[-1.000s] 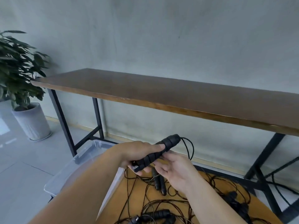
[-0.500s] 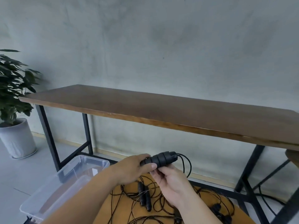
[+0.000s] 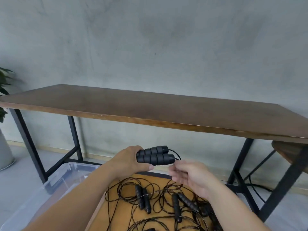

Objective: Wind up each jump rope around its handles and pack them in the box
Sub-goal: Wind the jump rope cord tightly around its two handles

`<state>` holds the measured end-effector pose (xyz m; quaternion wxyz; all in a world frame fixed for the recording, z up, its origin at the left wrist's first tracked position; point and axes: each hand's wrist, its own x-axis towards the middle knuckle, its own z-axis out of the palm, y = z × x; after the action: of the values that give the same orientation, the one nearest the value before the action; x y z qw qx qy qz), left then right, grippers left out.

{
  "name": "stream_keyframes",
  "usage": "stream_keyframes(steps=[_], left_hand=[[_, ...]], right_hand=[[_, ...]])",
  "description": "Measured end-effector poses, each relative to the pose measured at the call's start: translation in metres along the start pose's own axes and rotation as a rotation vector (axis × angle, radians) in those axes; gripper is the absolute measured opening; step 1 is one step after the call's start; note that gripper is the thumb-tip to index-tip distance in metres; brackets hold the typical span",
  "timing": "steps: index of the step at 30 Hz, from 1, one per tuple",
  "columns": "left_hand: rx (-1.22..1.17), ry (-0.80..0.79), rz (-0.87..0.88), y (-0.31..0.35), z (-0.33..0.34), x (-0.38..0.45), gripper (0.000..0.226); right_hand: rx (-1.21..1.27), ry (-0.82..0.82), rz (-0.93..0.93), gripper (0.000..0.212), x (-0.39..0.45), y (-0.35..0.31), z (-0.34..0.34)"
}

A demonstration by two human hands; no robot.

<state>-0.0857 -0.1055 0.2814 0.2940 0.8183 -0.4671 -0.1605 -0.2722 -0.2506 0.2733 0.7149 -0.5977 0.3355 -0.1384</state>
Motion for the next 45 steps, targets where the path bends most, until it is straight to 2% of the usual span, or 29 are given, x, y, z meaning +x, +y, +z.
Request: stream_keyframes(steps=[2,4,6,8,10,12,16,20,26,33,39,42,45], left_hand=[[-0.015,-0.009,0.026,-0.006,-0.007,0.004,0.048],[-0.012,-0.029,0.064,-0.011,-0.014,0.007,0.048],[-0.014,-0.051,0.092,-0.016,-0.017,0.011,0.050],[-0.030,-0.074,0.122,-0.018,-0.018,0.015,0.050],[-0.045,-0.086,0.154,-0.019,-0.020,0.017,0.048],[-0.038,-0.075,0.184,-0.023,-0.023,0.019,0.050],[0.170,-0.010,0.293,-0.035,-0.023,0.022,0.077],[0.255,0.067,0.424,-0.044,-0.020,0.021,0.084],[0.226,0.056,0.385,-0.053,-0.022,0.026,0.102],[0.273,0.081,0.357,-0.049,-0.029,0.025,0.077],[0.114,-0.103,0.264,-0.041,-0.030,0.019,0.060],[0.121,-0.186,0.274,-0.034,-0.032,0.018,0.057],[0.176,-0.135,0.286,-0.029,-0.028,0.014,0.057]], right_hand=[[-0.278,0.142,-0.086,0.015,0.003,-0.011,-0.002],[-0.537,0.281,-0.283,0.019,0.007,-0.021,0.003],[-0.704,0.251,-0.423,0.029,0.014,-0.031,0.012],[-0.776,0.111,-0.374,0.037,0.022,-0.035,0.025],[-0.772,0.036,-0.319,0.034,0.030,-0.034,0.034],[-0.681,0.043,-0.300,0.028,0.036,-0.032,0.039],[-0.488,0.027,-0.228,0.016,0.039,-0.027,0.042],[-0.357,0.017,-0.170,0.020,0.037,-0.026,0.047],[-0.379,0.027,-0.208,0.022,0.037,-0.024,0.052],[-0.350,0.042,-0.224,0.020,0.036,-0.020,0.052],[-0.366,0.037,-0.205,0.020,0.031,-0.022,0.050],[-0.400,0.030,-0.226,0.020,0.026,-0.028,0.050],[-0.389,0.028,-0.239,0.021,0.024,-0.034,0.047]])
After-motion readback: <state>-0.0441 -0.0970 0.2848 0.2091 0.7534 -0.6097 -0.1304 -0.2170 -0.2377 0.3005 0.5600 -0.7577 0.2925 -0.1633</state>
